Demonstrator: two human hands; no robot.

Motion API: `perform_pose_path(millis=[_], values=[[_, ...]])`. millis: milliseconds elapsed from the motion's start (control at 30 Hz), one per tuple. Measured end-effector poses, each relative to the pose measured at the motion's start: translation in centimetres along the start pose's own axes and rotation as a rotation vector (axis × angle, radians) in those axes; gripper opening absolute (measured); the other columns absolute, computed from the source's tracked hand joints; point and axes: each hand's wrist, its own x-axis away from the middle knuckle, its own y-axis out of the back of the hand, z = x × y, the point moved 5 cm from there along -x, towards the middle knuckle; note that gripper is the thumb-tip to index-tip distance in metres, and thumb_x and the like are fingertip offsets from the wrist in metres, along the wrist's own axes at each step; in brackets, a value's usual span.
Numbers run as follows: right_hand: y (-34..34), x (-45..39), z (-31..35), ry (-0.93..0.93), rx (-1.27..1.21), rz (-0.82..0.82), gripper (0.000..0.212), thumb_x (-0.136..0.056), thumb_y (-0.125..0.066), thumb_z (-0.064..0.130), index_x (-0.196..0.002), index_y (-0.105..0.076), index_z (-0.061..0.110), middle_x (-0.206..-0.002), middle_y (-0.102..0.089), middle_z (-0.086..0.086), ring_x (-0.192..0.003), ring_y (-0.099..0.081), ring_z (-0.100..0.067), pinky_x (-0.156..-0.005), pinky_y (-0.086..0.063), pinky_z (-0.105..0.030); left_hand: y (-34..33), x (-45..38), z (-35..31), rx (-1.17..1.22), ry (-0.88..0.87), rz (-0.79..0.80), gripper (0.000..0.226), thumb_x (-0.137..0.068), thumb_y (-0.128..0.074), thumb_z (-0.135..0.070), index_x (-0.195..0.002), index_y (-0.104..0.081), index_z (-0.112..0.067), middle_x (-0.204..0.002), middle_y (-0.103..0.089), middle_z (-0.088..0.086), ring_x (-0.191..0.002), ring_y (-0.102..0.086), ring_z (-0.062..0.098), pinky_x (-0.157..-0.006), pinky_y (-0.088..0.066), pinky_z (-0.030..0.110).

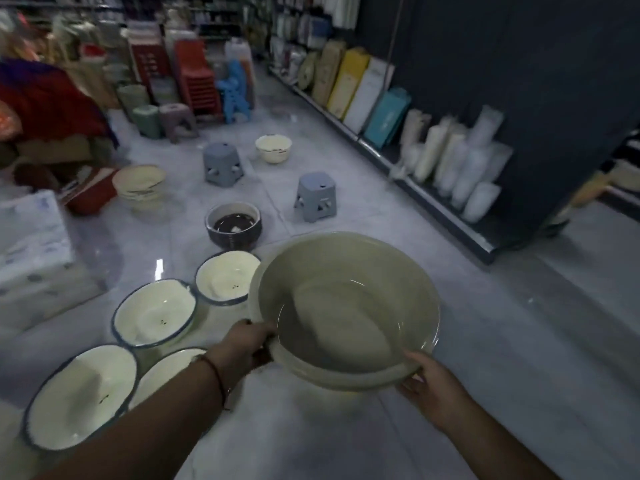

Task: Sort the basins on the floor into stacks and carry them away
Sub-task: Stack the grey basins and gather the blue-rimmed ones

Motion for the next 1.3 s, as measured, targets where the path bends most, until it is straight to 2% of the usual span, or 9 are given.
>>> perform_pose_path(millis=[133,300,467,667,767,967,1133,1233,1300], values=[[4.0,-0.6,3.7,0.056,-0.085,-0.034,0.014,-0.092,-0.058,0.012,-0.102,-0.065,0.019,-0.093,-0.069,-0.003,-0.083,-0.061,-0.021,-0.078,-0.049,-0.035,-6.4,-1.3,-1.1,-0.055,0.017,0.057,0.013,-0.085,-0.066,0.0,-0.097,-0.061,0.0,-0.072,-0.065,0.014,-0.066,-0.059,0.027,-0.05,-0.058,0.03],[7.0,-3.1,7.6,0.114,-0.099,-0.106,0.018,-0.092,-0.058,0.013,-0.108,-0.064,0.017,-0.096,-0.065,-0.003,-0.081,-0.06,-0.02,-0.073,-0.049,-0.033,-13.0,-3.4,-3.0,-0.053,0.021,0.126,0.009,-0.085,-0.064,0.005,-0.091,-0.062,-0.001,-0.075,-0.062,0.016,-0.064,-0.059,0.026,-0.038,-0.05,0.024],[9.0,-8.5,11.0,0.091,-0.056,-0.191,0.03,-0.091,-0.061,0.016,-0.121,-0.061,0.013,-0.114,-0.063,-0.009,-0.09,-0.062,-0.026,-0.073,-0.052,-0.035,-18.1,-8.9,-4.4,-0.058,0.06,0.136,0.023,-0.084,-0.065,0.004,-0.107,-0.061,0.0,-0.082,-0.064,0.019,-0.067,-0.061,0.028,-0.038,-0.053,0.027],[9.9,-17.1,15.5,-0.011,0.067,-0.264,0.027,-0.089,-0.065,0.022,-0.111,-0.063,0.008,-0.106,-0.065,-0.012,-0.1,-0.063,-0.03,-0.079,-0.052,-0.037,-24.1,-17.6,-7.1,-0.105,0.098,0.116,0.021,-0.082,-0.065,0.006,-0.102,-0.062,-0.002,-0.085,-0.066,0.019,-0.07,-0.064,0.031,-0.053,-0.056,0.035],[10.3,-21.7,17.2,-0.062,0.118,-0.29,0.023,-0.091,-0.062,0.022,-0.107,-0.062,0.006,-0.102,-0.062,-0.013,-0.098,-0.063,-0.03,-0.08,-0.052,-0.038,-27.5,-21.4,-8.7,-0.147,0.098,0.13,0.019,-0.082,-0.062,0.01,-0.095,-0.061,-0.004,-0.08,-0.065,0.016,-0.065,-0.064,0.028,-0.05,-0.054,0.031],[11.5,-30.4,21.1,-0.179,0.155,-0.319,0.009,-0.094,-0.057,0.018,-0.093,-0.06,0.009,-0.096,-0.06,-0.011,-0.092,-0.06,-0.028,-0.091,-0.049,-0.044,-34.1,-28.9,-11.1,-0.247,0.074,0.137,0.033,-0.08,-0.064,0.007,-0.113,-0.061,0.0,-0.09,-0.067,0.017,-0.072,-0.065,0.028,-0.058,-0.057,0.034],[13.3,-42.7,24.8,-0.234,0.09,-0.297,0.011,-0.092,-0.053,0.01,-0.084,-0.06,0.013,-0.08,-0.059,-0.006,-0.074,-0.058,-0.021,-0.07,-0.05,-0.034,-39.7,-37.3,-10.8,-0.306,0.051,0.123,0.029,-0.083,-0.068,0.001,-0.111,-0.061,-0.002,-0.097,-0.069,0.017,-0.073,-0.067,0.024,-0.052,-0.057,0.029],[15.0,-52.0,25.3,-0.329,0.071,-0.256,0.011,-0.09,-0.054,0.006,-0.084,-0.059,0.014,-0.065,-0.063,-0.004,-0.065,-0.06,-0.017,-0.053,-0.055,-0.026,-42.1,-43.8,-7.9,-0.4,0.089,0.091,0.029,-0.083,-0.074,-0.014,-0.109,-0.062,-0.01,-0.102,-0.071,0.012,-0.079,-0.068,0.021,-0.057,-0.058,0.026],[16.5,-58.0,24.7,-0.379,0.091,-0.235,0.01,-0.09,-0.055,0.005,-0.084,-0.059,0.012,-0.058,-0.064,-0.003,-0.06,-0.06,-0.016,-0.045,-0.054,-0.022,-43.6,-48.5,-5.2,-0.453,0.132,0.053,0.03,-0.081,-0.077,-0.02,-0.105,-0.062,-0.01,-0.098,-0.071,0.011,-0.073,-0.067,0.019,-0.052,-0.055,0.022]])
